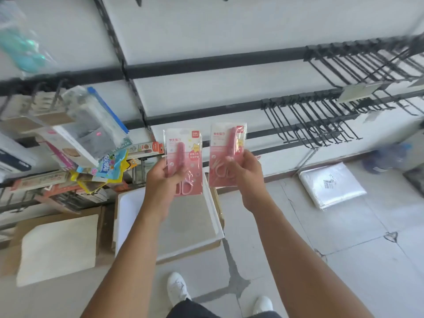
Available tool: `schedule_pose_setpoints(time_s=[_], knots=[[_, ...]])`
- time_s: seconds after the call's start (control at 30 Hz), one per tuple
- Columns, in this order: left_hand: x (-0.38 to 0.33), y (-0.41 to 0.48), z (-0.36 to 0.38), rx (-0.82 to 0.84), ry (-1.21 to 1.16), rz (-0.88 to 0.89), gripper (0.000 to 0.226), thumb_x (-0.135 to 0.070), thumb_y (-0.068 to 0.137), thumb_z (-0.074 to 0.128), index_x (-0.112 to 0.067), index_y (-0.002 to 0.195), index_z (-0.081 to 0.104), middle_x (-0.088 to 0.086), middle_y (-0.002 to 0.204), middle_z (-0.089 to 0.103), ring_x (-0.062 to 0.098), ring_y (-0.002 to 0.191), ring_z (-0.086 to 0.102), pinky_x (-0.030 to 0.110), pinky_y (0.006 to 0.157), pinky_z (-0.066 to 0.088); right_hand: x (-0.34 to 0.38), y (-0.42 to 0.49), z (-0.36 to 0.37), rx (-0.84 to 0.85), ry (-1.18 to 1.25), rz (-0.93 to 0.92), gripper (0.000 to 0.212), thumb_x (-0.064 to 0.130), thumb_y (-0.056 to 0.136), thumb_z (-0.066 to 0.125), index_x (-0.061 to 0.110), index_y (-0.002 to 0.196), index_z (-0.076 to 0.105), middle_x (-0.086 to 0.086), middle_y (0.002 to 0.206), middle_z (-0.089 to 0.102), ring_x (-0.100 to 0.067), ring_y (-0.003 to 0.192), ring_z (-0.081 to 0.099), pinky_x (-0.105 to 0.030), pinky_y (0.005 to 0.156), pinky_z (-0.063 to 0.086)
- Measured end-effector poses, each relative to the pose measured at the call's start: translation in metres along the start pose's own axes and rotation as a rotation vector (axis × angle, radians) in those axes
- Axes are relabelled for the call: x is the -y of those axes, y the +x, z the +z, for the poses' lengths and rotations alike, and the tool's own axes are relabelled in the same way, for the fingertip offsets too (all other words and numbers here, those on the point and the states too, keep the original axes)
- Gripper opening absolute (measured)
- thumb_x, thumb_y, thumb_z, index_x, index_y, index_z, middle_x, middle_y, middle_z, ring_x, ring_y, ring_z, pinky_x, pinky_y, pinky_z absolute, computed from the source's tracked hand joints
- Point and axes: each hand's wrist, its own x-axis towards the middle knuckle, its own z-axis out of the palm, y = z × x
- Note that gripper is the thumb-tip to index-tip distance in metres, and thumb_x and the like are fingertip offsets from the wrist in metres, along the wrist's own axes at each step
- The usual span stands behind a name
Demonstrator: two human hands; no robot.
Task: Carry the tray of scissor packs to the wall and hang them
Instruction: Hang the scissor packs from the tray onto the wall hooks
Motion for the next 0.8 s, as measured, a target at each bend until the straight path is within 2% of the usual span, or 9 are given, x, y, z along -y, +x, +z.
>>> schedule_pose_setpoints(time_s=[0.07,0.13,0.23,0.3,0.37,0.5,0.67,0.8], knots=[[-0.020,-0.018,0.029,-0.038,-0.036,0.070,0.017,-0.006,0.089,0.070,-0.017,0.102,0.070,-0.007,0.086,0.080,0.009,0.076,0.076,0.020,0.061,0.054,0.029,-0.009,-0.030,0.028,0.011,-0.068,0.013,0.010,0.095,0.065,0.003,0.104,0.059,-0.003,0.085,0.070,-0.003,0.066,0.072,-0.014,0.058,0.054],[-0.040,-0.035,0.061,-0.051,-0.047,0.138,0.016,-0.007,0.089,0.071,-0.015,0.102,0.071,-0.005,0.087,0.080,0.011,0.076,0.076,0.023,0.063,0.056,0.057,-0.019,-0.062,0.058,0.031,-0.129,0.012,0.010,0.096,0.065,0.004,0.104,0.059,0.001,0.082,0.069,0.000,0.064,0.070,-0.012,0.058,0.052],[-0.075,-0.059,0.106,-0.038,-0.057,0.229,0.017,-0.010,0.090,0.070,-0.016,0.106,0.070,-0.001,0.094,0.080,0.015,0.084,0.077,0.028,0.070,0.059,0.099,-0.034,-0.105,0.081,0.060,-0.209,0.016,0.012,0.097,0.065,0.005,0.110,0.059,-0.004,0.091,0.074,-0.009,0.075,0.075,-0.020,0.064,0.057],[-0.098,-0.072,0.133,-0.021,-0.059,0.284,0.020,-0.013,0.091,0.070,-0.017,0.110,0.070,-0.001,0.101,0.080,0.017,0.092,0.077,0.031,0.076,0.060,0.127,-0.042,-0.127,0.081,0.096,-0.267,0.028,0.014,0.097,0.066,0.007,0.122,0.056,-0.010,0.101,0.076,-0.018,0.084,0.077,-0.029,0.070,0.061],[-0.121,-0.082,0.155,-0.011,-0.063,0.345,0.023,-0.012,0.090,0.069,-0.017,0.112,0.069,0.000,0.104,0.080,0.018,0.096,0.076,0.033,0.081,0.060,0.153,-0.049,-0.145,0.067,0.145,-0.313,0.034,0.013,0.096,0.067,0.013,0.127,0.054,-0.007,0.101,0.078,-0.021,0.088,0.078,-0.036,0.074,0.063],[-0.163,-0.086,0.188,0.002,-0.083,0.441,0.031,-0.010,0.090,0.070,-0.019,0.119,0.065,-0.002,0.103,0.079,0.016,0.093,0.077,0.026,0.072,0.059,0.196,-0.052,-0.170,0.024,0.130,-0.375,0.034,0.017,0.096,0.069,0.015,0.128,0.057,-0.007,0.100,0.079,-0.024,0.088,0.079,-0.050,0.079,0.063],[-0.201,-0.075,0.212,-0.003,-0.119,0.545,0.036,-0.010,0.091,0.070,-0.017,0.125,0.063,-0.002,0.107,0.079,0.015,0.095,0.076,0.022,0.072,0.057,0.233,-0.040,-0.186,-0.025,0.129,-0.455,0.027,0.020,0.095,0.069,0.017,0.121,0.060,-0.007,0.098,0.080,-0.025,0.086,0.079,-0.050,0.079,0.063],[-0.234,-0.044,0.231,0.009,-0.137,0.629,0.037,-0.014,0.092,0.069,-0.021,0.128,0.062,-0.003,0.114,0.077,0.016,0.101,0.075,0.027,0.078,0.058,0.264,-0.008,-0.190,-0.031,0.138,-0.519,0.025,0.022,0.097,0.066,0.022,0.121,0.061,-0.003,0.098,0.080,-0.026,0.087,0.078,-0.049,0.079,0.063]])
